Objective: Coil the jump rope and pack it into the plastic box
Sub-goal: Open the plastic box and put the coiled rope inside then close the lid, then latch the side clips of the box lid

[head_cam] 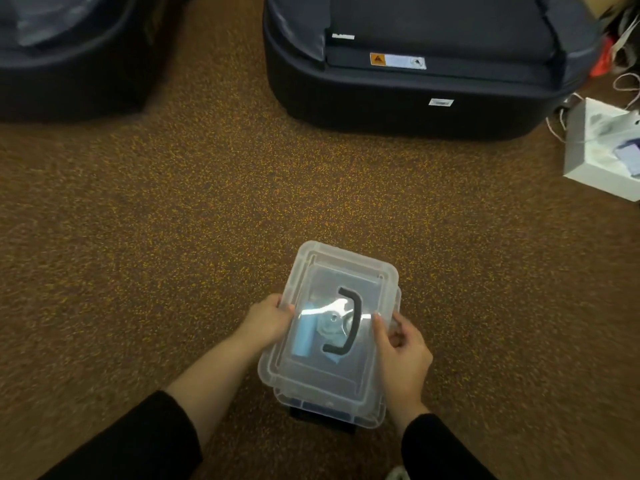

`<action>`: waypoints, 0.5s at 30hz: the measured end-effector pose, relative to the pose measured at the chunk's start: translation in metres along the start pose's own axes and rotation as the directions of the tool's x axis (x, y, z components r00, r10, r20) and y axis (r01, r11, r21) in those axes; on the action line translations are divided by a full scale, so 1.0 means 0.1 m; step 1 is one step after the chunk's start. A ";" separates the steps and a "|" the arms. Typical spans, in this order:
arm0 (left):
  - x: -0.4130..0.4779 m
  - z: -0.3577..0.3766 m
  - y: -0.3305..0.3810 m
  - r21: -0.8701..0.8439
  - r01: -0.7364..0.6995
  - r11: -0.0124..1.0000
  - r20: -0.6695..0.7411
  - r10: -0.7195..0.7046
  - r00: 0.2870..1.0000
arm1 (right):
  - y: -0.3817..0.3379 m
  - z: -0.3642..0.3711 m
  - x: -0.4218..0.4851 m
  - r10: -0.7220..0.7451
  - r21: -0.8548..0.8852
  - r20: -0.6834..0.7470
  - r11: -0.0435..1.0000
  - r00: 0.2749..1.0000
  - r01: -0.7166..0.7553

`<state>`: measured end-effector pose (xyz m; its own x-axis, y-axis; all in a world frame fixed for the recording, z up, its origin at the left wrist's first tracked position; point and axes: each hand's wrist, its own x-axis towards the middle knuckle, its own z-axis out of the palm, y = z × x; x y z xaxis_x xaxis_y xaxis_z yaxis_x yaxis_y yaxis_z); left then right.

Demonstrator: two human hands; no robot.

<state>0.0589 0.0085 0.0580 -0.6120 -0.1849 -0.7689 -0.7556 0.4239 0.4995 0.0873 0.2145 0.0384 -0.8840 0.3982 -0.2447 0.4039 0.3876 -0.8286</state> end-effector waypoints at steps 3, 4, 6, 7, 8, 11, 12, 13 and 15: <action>-0.11 0.22 -0.03 0.107 -0.011 0.994 -0.098 0.021 0.995 | 0.10 -0.03 -0.04 -0.017 -0.071 -0.052 0.997 0.998 0.013; -0.13 0.28 -0.06 0.108 -0.023 0.994 -0.118 0.036 0.992 | 0.13 -0.03 -0.05 -0.015 -0.095 -0.065 0.995 0.998 0.009; -0.13 0.39 -0.10 0.126 -0.048 0.991 -0.140 0.065 0.988 | 0.17 -0.03 -0.06 0.012 -0.117 -0.095 0.993 0.995 -0.023; -0.12 0.43 -0.11 0.132 -0.053 0.990 -0.141 0.072 0.987 | 0.18 -0.03 -0.06 0.045 -0.106 -0.106 0.993 0.993 -0.056; -0.11 0.46 -0.11 0.136 -0.052 0.989 -0.140 0.071 0.988 | 0.20 -0.03 -0.06 0.079 -0.088 -0.111 0.992 0.991 -0.089; -0.09 0.51 -0.11 0.179 -0.043 0.983 -0.153 0.071 0.986 | 0.23 -0.03 -0.06 0.113 -0.073 -0.092 0.990 0.989 -0.120; -0.09 0.51 -0.10 0.195 -0.043 0.980 -0.154 0.074 0.985 | 0.24 -0.03 -0.06 0.116 -0.077 -0.083 0.990 0.990 -0.122; -0.10 0.50 -0.09 0.207 -0.043 0.977 -0.150 0.075 0.986 | 0.24 -0.02 -0.06 0.110 -0.083 -0.081 0.990 0.991 -0.117; -0.12 0.48 -0.07 0.211 -0.040 0.977 -0.138 0.070 0.988 | 0.27 -0.01 -0.05 0.088 -0.103 -0.081 0.990 0.993 -0.096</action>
<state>0.0828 0.0503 0.0439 -0.6899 -0.2751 -0.6696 -0.6643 0.6082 0.4346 0.1032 0.2235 0.0180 -0.8230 0.4970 -0.2751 0.5094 0.4312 -0.7447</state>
